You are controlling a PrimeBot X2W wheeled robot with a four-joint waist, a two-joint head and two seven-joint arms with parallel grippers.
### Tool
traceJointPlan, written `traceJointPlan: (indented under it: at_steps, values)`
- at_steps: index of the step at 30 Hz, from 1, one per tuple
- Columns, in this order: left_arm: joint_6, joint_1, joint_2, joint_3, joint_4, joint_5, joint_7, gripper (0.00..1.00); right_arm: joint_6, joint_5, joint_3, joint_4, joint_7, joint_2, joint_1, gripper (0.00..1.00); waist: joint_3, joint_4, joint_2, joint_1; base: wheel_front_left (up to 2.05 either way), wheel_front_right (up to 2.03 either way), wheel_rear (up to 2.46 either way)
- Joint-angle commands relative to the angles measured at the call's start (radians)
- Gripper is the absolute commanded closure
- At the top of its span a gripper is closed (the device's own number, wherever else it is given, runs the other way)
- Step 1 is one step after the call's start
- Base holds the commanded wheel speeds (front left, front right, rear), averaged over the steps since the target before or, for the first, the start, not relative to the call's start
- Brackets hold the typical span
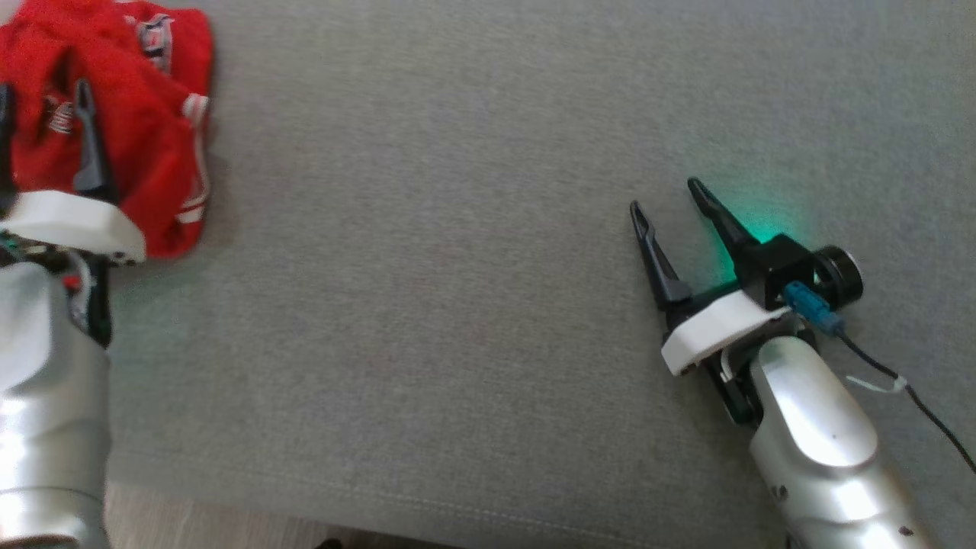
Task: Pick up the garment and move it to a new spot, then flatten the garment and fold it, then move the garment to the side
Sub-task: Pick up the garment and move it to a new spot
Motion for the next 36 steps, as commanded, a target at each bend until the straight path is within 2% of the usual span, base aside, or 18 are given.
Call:
traceJointPlan:
  at_steps: [1, 7, 8, 9, 10, 15, 21, 29, 33, 36]
  values:
    - [0.001, -0.049, 0.087, 0.031, 0.048, -0.013, 0.027, 0.00, 0.004, -0.004, 0.013, -0.016, -0.006, -0.003, -0.014, 0.00, 0.036, -0.038, 0.0000, -0.0001, 0.00, 0.00, 0.00]
    - [0.050, -0.079, 0.102, 0.039, 0.201, -0.018, 0.057, 0.00, 0.004, 0.003, 0.010, -0.026, -0.006, 0.000, -0.027, 0.00, 0.056, -0.083, 0.0000, -0.0001, 0.00, 0.00, 0.00]
    - [0.056, -0.081, 0.103, 0.037, 0.218, -0.016, 0.054, 0.22, 0.004, 0.003, 0.007, -0.027, -0.006, 0.000, -0.027, 0.00, 0.055, -0.088, 0.0000, -0.0001, 0.00, 0.00, 0.00]
    - [0.056, -0.081, 0.103, 0.037, 0.218, -0.016, 0.054, 0.22, 0.004, 0.003, 0.007, -0.027, -0.006, 0.000, -0.027, 0.00, 0.055, -0.088, 0.0000, -0.0001, 0.00, 0.00, 0.00]
    - [0.065, -0.085, 0.103, 0.039, 0.233, -0.020, 0.049, 1.00, 0.004, 0.003, 0.002, -0.028, -0.006, 0.000, -0.027, 0.00, 0.054, -0.091, 0.0000, -0.0001, 0.00, 0.00, 0.00]
    - [0.085, -0.124, 0.117, 0.031, 0.238, -0.014, -0.002, 1.00, 0.004, 0.005, -0.010, -0.037, -0.006, 0.006, -0.019, 0.00, 0.025, -0.109, 0.0000, -0.0001, 0.00, 0.00, 0.00]
    - [0.045, -0.197, 0.090, -0.016, 0.124, -0.003, -0.026, 1.00, 0.004, 0.017, -0.021, -0.052, -0.006, 0.021, 0.006, 0.00, -0.035, -0.142, 0.0000, -0.0001, 0.00, 0.00, 0.00]
    - [0.007, -0.224, -0.050, -0.133, -0.077, -0.002, -0.027, 1.00, 0.004, 0.042, -0.009, -0.057, -0.006, 0.032, 0.023, 0.00, -0.103, -0.255, 0.0000, -0.0001, 0.00, 0.00, 0.00]
    - [-0.002, -0.194, -0.140, -0.207, -0.125, -0.026, -0.028, 1.00, 0.004, 0.079, 0.012, -0.067, -0.006, 0.033, 0.027, 0.00, -0.125, -0.329, 0.0000, -0.0001, 0.00, 0.00, 0.00]
    - [-0.005, -0.166, -0.184, -0.268, -0.148, -0.055, -0.028, 1.00, 0.004, 0.098, 0.023, -0.072, -0.006, 0.033, 0.031, 0.00, -0.133, -0.380, 0.0000, -0.0001, 0.00, 0.00, 0.00]
